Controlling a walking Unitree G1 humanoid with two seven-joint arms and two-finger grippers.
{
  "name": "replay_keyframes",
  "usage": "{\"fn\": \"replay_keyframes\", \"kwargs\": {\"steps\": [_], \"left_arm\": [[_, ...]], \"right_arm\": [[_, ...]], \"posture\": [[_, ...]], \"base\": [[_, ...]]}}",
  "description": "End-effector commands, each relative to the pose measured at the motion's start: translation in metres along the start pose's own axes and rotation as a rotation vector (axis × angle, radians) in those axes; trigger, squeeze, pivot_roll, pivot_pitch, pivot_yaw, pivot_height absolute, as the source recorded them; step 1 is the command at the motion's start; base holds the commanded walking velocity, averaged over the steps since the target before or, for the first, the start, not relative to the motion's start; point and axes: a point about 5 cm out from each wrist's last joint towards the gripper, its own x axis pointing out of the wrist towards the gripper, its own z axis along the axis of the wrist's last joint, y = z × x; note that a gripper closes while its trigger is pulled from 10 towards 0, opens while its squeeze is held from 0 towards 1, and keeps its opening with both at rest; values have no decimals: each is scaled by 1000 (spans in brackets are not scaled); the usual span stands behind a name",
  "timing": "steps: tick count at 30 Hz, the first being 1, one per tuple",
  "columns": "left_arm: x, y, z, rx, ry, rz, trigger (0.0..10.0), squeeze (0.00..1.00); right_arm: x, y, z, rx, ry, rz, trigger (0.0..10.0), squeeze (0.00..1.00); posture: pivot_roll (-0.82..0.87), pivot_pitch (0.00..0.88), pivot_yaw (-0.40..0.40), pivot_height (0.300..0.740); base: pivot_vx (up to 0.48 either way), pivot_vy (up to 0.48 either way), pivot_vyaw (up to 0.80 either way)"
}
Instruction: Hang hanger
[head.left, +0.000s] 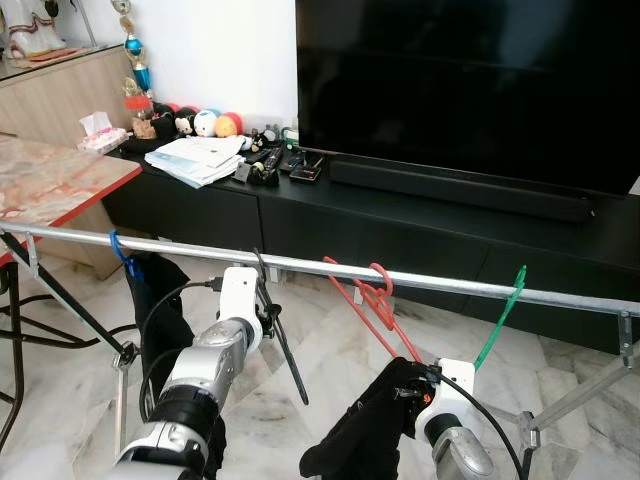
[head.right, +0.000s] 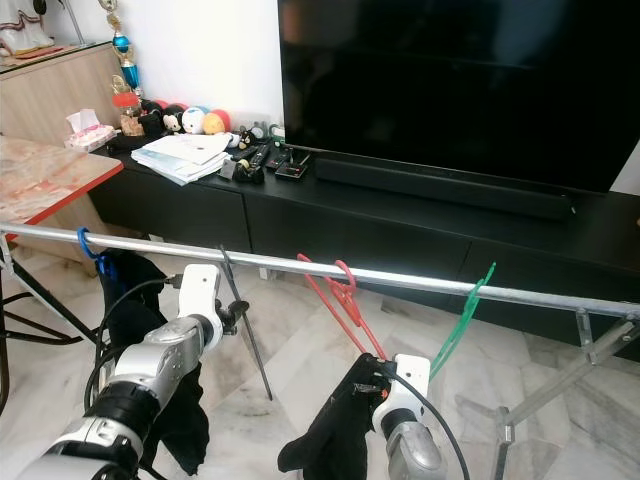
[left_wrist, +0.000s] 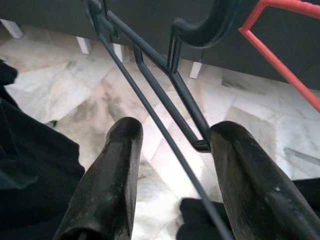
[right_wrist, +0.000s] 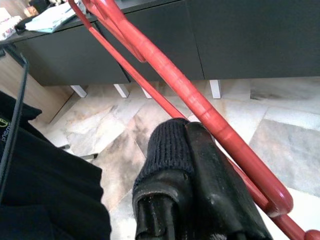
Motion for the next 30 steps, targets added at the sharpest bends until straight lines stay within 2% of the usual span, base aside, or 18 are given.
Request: {"fn": "replay_keyframes", "kwargs": {"steps": [1, 5, 12, 18, 19, 21, 22, 23, 30], "left_arm": [[3, -1, 3, 23, 3, 10, 10000, 0], [7, -3, 1, 20, 25, 11, 10000, 0], [9, -5, 7, 39, 5, 10, 10000, 0], [10, -5, -1, 57, 17, 17, 10000, 0], [10, -5, -3, 56, 18, 20, 6863, 0], [10, -5, -4, 55, 18, 21, 6863, 0], [10, -5, -4, 52, 18, 25, 3176, 0], [10, -5, -5, 53, 19, 28, 0, 0], [10, -2, -7, 78, 24, 45, 0, 0]], "right_arm": [[0, 0, 6, -25, -28, 17, 10000, 0], [-2, -2, 5, -36, -28, 15, 10000, 0], [-7, -8, 1, -44, -18, 7, 10000, 0], [-10, -10, -6, -52, 4, 10, 10000, 0], [-11, -12, -7, -55, 8, 9, 10000, 0], [-11, -12, -7, -56, 12, 9, 10000, 0], [-12, -14, -8, -56, 16, 7, 10000, 0], [-13, -17, -10, -56, 23, 3, 10000, 0], [-21, -25, -23, -46, 78, -19, 10000, 0]], "posture": [[32, 33, 7, 740], [21, 44, 6, 740], [14, 62, 5, 740], [11, 69, 2, 740], [9, 68, 2, 740], [9, 68, 2, 740], [9, 70, 3, 740], [9, 70, 3, 740], [10, 65, 11, 740]], "base": [[0, 0, 0], [0, 0, 0], [0, 0, 0], [0, 0, 0], [0, 0, 0], [0, 0, 0], [0, 0, 0], [0, 0, 0], [0, 0, 0]]}}
